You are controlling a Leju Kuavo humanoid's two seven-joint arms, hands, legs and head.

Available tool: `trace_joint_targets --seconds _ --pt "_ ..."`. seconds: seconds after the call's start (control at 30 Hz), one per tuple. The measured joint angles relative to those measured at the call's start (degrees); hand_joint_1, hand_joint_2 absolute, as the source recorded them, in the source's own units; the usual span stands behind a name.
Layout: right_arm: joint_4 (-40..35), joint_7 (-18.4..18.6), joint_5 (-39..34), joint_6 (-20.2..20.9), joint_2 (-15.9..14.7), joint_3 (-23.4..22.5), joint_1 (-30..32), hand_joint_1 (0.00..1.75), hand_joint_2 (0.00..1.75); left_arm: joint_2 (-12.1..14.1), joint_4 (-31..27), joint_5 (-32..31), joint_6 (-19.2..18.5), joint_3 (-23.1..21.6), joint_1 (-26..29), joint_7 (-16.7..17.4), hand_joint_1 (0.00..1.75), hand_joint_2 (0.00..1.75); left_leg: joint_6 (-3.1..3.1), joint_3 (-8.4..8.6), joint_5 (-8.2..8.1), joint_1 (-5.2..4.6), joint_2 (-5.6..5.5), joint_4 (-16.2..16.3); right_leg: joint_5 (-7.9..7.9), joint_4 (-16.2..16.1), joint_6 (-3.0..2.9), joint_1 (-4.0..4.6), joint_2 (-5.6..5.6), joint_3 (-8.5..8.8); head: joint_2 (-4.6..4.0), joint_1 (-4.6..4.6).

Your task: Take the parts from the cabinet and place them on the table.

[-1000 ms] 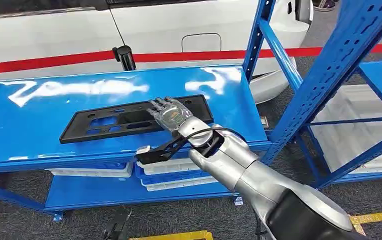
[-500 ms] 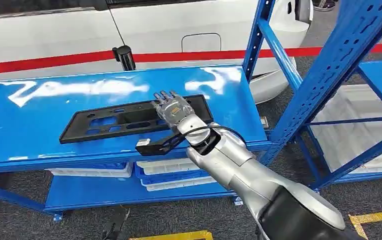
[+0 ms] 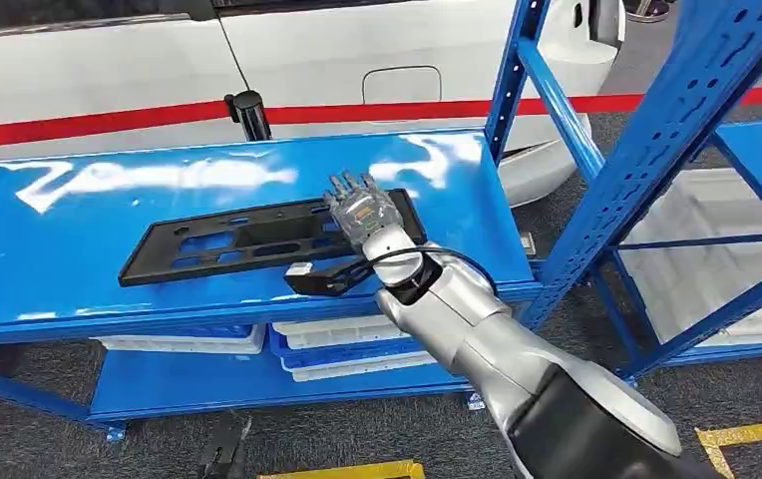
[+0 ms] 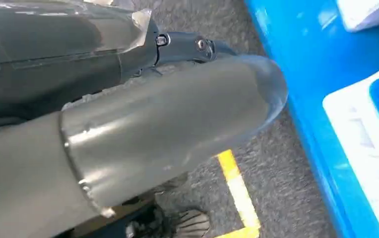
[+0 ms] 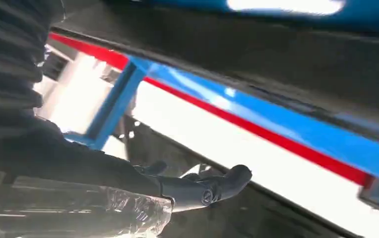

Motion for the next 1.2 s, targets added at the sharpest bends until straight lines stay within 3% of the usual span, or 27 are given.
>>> trace_joint_targets --seconds 0.17,0.2,0.27,0.3,0.37,0.47,0.7,0.73,0.8,0.83,0.9,1.0,1.03,1.1,1.13,1.2 --pt "1.81 -0.92 0.74 -0.31 -0.15 -1.62 -0.14 0.00 1.75 -0.13 0.00 -0.50 2.77 0.02 -0.02 -4.72 0.00 0.00 0.00 0.00 0.00 0.00 0.00 0.00 0.00 0.00 0.00 0.00 0.00 0.01 0.00 0.00" --pt "2.05 -1.11 0.83 -0.48 -0.18 -1.79 -0.13 0.00 1.75 -0.18 0.00 -0.54 3.05 0.02 0.00 -4.95 0.00 1.75 0.00 0.00 0.00 0.00 0.00 0.00 0.00 0.00 0.00 0.00 0.00 0.01 0.00 0.02" --pt "2.51 -1.53 1.05 -0.76 -0.17 -2.05 -0.10 0.03 1.75 -0.26 0.00 -0.55 3.63 0.06 0.04 -5.66 0.00 1.75 0.00 0.00 0.00 0.00 0.00 0.00 0.00 0.00 0.00 0.00 0.00 0.01 0.00 0.00" --pt "2.73 -1.55 1.18 -0.89 -0.15 -2.10 -0.03 0.96 1.75 -0.30 0.00 -0.35 3.73 0.15 0.10 -6.29 0.00 1.75 0.00 0.00 0.00 0.00 0.00 0.00 0.00 0.00 0.00 0.00 0.00 0.01 0.00 0.00" --pt "2.97 -1.14 1.59 -1.93 -0.15 -2.43 0.21 0.96 1.75 -0.44 0.00 0.92 4.02 0.74 0.37 -8.44 0.00 1.75 0.00 -0.01 0.00 0.00 0.00 0.00 0.00 0.00 0.00 0.00 0.00 0.00 0.00 0.00" --pt "3.32 0.33 2.47 -5.98 -0.33 -3.67 0.46 0.96 1.75 -0.87 0.00 3.43 6.59 2.71 0.80 -14.70 0.00 1.75 0.00 -0.01 0.00 0.00 0.00 0.00 0.00 0.00 0.00 0.00 0.00 0.00 0.00 0.00" --pt "3.65 0.55 2.69 -6.88 -0.52 -4.81 0.67 0.96 1.75 -1.33 0.02 3.98 7.36 4.77 1.25 -15.93 0.00 1.75 0.00 -0.01 -0.01 0.00 0.00 0.00 0.00 0.00 0.00 0.00 0.00 0.00 0.00 0.02" --pt "3.67 0.55 2.69 -6.91 -0.52 -4.83 0.71 1.52 1.75 -1.36 0.02 3.98 7.38 4.81 1.28 -15.93 0.00 1.75 0.00 -0.01 -0.01 0.00 0.00 0.00 0.00 0.00 0.00 0.00 0.00 0.00 0.00 0.00" --pt "3.67 0.57 2.69 -7.08 -0.52 -4.87 0.73 1.47 1.75 -1.40 0.04 4.04 7.34 4.96 1.30 -15.86 0.00 1.75 0.00 -0.01 -0.01 0.00 0.00 0.00 0.00 0.00 0.00 0.00 0.00 0.00 0.00 0.00" --pt "3.67 0.55 2.69 -7.19 -0.55 -4.96 0.70 1.43 1.75 -1.44 0.07 4.40 7.14 5.09 1.30 -15.60 0.00 0.00 0.00 0.01 -0.01 0.00 0.00 0.00 0.00 0.00 0.00 0.00 0.00 0.01 0.00 0.00" --pt "3.67 -0.22 2.64 -7.45 -0.52 -5.33 0.65 1.41 1.75 -1.46 0.09 4.50 7.65 5.36 1.36 -16.08 0.00 0.00 0.00 0.00 -0.01 0.00 0.01 0.00 0.00 0.00 0.00 0.00 0.01 0.01 0.00 0.02" --pt "3.67 -1.93 2.66 -8.70 -0.50 -6.12 0.61 1.45 1.75 -1.64 0.09 4.46 10.45 5.92 1.55 -20.31 0.00 0.00 0.00 0.01 -0.01 0.00 -0.01 0.00 0.00 0.00 0.00 0.00 0.00 0.01 0.00 0.00" --pt "3.67 -2.50 2.69 -9.12 -0.50 -6.36 0.62 1.40 1.75 -1.70 0.09 4.54 10.84 6.07 1.64 -21.58 0.00 0.00 0.00 0.01 -0.01 0.00 -0.01 0.00 0.00 0.00 0.00 0.00 0.00 0.01 0.00 0.00" --pt "3.65 -3.78 3.01 -10.23 -0.48 -6.66 0.70 1.45 1.75 -1.88 0.09 5.14 10.40 6.40 1.94 -23.12 0.00 0.00 0.00 0.01 -0.01 0.00 0.02 0.00 0.00 0.00 0.00 0.00 0.02 0.02 0.00 -0.02" --pt "3.65 -4.33 3.21 -10.43 -0.37 -6.82 1.00 1.50 1.75 -1.97 0.09 5.40 10.25 6.62 2.08 -23.38 0.00 1.75 0.00 0.00 -0.01 0.01 0.01 0.00 0.00 0.00 0.00 0.00 0.02 0.02 0.00 0.00" --pt "3.47 -5.16 3.23 -11.02 -0.24 -7.21 1.68 1.48 1.75 -2.05 0.09 5.88 10.09 7.08 2.34 -23.49 0.00 1.75 0.00 -0.01 -0.01 0.01 0.00 0.00 0.00 0.00 0.00 0.00 0.02 0.00 0.00 0.00"
